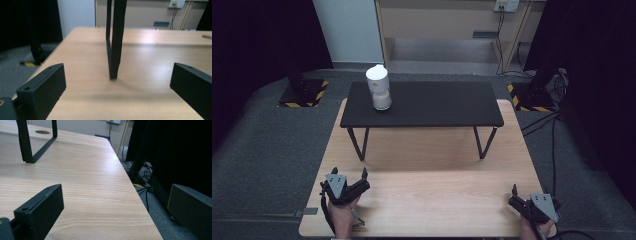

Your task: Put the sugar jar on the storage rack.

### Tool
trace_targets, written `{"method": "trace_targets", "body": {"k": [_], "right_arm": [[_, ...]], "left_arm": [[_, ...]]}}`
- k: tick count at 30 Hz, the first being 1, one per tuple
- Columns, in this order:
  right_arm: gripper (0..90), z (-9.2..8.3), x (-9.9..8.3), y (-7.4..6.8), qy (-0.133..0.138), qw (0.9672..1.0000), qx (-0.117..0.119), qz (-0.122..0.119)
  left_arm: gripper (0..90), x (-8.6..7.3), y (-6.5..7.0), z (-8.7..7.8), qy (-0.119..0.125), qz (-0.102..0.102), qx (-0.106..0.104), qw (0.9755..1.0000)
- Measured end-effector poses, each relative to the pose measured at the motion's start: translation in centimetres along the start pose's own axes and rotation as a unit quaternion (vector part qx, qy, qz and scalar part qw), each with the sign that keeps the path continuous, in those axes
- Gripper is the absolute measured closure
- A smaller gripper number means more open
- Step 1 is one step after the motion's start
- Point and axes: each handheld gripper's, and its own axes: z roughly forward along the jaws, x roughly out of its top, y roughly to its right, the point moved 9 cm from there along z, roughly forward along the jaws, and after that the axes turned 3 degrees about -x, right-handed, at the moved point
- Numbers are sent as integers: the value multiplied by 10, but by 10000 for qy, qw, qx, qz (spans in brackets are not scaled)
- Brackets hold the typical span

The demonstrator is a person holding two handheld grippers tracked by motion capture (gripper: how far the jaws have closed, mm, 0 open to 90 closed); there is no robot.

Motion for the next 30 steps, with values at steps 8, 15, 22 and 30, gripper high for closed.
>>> {"method": "trace_targets", "body": {"k": [8,15,22,30], "right_arm": [[5,0,1,0,-37,10000,0,-10],[5,1,1,0,-43,10000,-6,5],[5,1,1,-1,-60,10000,-3,-27],[5,2,2,-1,-114,9999,-13,-51]], "left_arm": [[0,-9,-4,-2,-111,-17,51,9999],[0,-12,-14,-5,-220,-73,93,9997],[0,-14,-12,-4,-297,59,75,9995],[0,-14,-12,-4,-279,76,54,9996]]}}
